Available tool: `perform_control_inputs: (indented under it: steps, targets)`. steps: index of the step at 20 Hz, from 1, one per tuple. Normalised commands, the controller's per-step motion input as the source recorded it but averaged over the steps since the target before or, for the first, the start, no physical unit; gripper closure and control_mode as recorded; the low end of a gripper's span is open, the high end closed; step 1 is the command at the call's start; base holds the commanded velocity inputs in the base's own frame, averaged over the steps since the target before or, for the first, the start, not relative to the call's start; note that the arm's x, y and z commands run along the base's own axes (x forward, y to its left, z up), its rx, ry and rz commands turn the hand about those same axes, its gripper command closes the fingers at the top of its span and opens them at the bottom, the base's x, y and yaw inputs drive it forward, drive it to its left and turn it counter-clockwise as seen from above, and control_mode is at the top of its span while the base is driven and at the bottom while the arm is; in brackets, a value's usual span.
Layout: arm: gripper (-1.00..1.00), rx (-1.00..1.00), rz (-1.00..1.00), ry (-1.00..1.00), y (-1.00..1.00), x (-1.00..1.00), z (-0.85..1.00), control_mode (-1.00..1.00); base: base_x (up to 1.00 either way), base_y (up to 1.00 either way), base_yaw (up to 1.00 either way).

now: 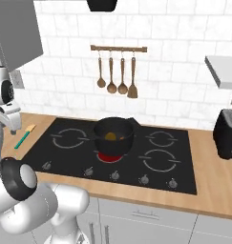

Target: Put the avocado and carrot in the pot. Retrieve the spatula and lightly stir the vegetables in the pot.

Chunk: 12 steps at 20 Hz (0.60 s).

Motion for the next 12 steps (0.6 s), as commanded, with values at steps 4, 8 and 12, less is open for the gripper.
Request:
perform_control_inputs:
  steps: [4,8,12]
  targets:
    - [-1.0,0.0,0.0,0.0,0.0,0.0,0.0,1.0,0.51,0.7,0.0]
    - [-1.0,0.0,0.0,0.0,0.0,0.0,0.0,1.0,0.73,0.18,0.0]
    - [-1.0,0.0,0.0,0.0,0.0,0.0,0.0,1.0,0.5,0.1,0.0]
